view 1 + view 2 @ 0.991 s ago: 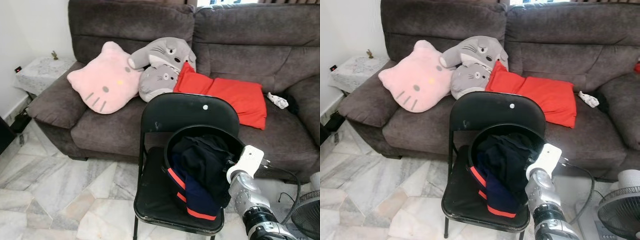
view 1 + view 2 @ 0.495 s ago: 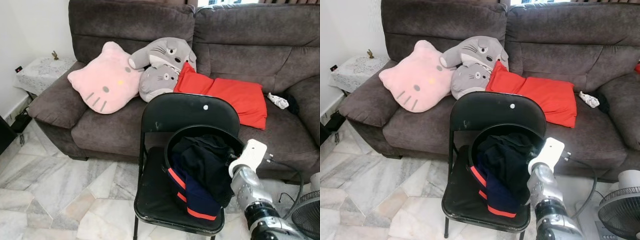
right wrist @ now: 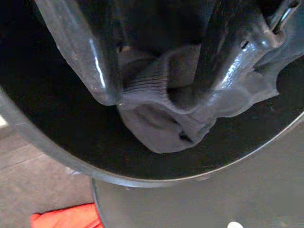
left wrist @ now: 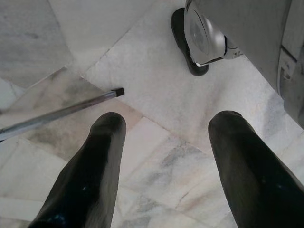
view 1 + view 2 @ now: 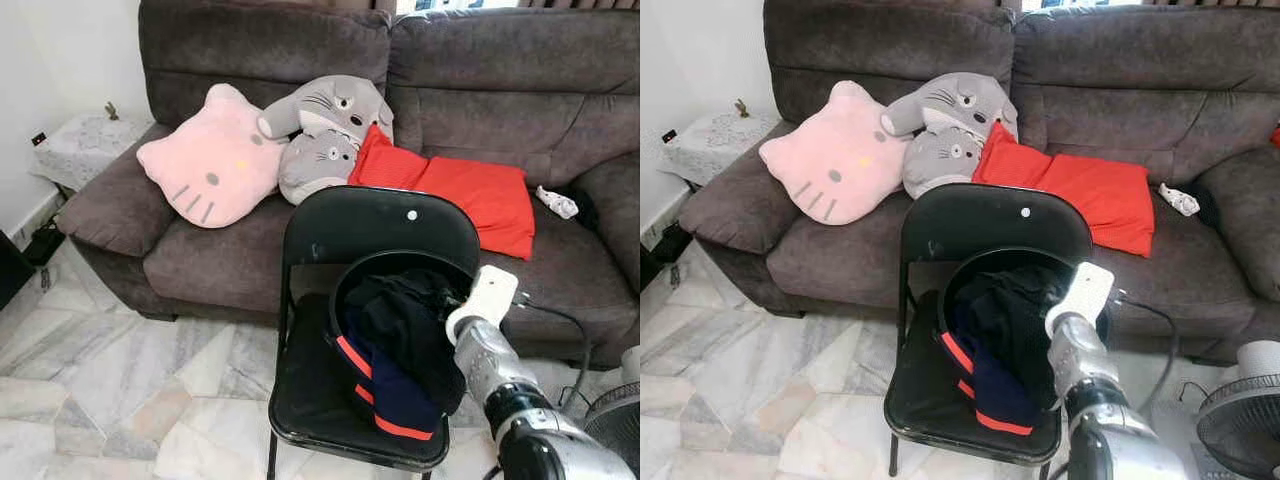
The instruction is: Hang hanger
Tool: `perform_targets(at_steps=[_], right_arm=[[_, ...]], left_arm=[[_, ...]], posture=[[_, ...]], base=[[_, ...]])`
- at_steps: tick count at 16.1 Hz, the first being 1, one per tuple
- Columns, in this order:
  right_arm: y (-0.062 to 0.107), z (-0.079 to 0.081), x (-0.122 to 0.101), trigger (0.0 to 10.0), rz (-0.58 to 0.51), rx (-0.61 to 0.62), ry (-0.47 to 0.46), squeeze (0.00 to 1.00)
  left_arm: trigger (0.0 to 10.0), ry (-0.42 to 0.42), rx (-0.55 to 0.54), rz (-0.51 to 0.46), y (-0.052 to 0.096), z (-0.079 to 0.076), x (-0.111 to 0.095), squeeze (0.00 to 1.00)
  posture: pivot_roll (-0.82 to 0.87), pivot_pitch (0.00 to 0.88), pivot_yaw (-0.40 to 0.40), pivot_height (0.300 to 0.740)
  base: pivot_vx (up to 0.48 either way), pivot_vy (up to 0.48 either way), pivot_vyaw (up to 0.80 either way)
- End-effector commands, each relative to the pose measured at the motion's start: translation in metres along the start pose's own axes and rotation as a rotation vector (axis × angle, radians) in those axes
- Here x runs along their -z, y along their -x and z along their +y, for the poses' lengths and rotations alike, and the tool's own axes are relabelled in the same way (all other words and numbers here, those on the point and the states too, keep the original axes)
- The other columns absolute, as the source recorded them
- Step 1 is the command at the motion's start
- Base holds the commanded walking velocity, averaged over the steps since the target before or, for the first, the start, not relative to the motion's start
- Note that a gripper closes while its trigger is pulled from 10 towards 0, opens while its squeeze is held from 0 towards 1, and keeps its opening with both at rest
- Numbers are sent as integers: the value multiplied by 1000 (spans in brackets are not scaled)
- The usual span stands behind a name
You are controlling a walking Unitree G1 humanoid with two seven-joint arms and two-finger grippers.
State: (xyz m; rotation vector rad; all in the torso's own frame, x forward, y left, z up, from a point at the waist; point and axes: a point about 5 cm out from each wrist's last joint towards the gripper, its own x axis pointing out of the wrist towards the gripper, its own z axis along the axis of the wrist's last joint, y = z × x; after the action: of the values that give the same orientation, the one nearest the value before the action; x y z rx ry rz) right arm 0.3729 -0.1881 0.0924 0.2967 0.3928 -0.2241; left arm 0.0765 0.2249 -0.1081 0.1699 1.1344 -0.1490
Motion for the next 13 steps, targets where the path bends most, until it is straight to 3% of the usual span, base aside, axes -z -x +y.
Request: perform_targets(at_steps=[1,3,8,9,10,13], right_arm=[[0,2,5,10000,32,12,-14,0],[0,-1,6,10000,42,51,-104,0],[0,-6,5,10000,42,88,-148,0],[-1,-7,2,4314,28,90,-163,0],[-1,-8,0,0,18,92,-172,0],[-1,-11,-2,0,7,104,-184,0]], left_arm=[[10000,-16,-2,42,3,3,11,0],[10000,-18,-4,45,4,3,12,0],[10000,-23,-7,49,4,5,12,0],[10000,-25,-9,48,4,6,12,0],[10000,-27,-11,47,4,6,12,0],[10000,-32,-13,45,5,6,12,0]], posture=[[73,79,47,740],[82,82,51,740],[91,83,57,740],[93,81,58,740],[93,81,58,740],[94,81,59,740]], base=[[0,0,0],[0,0,0],[0,0,0],[0,0,0],[0,0,0],[0,0,0]])
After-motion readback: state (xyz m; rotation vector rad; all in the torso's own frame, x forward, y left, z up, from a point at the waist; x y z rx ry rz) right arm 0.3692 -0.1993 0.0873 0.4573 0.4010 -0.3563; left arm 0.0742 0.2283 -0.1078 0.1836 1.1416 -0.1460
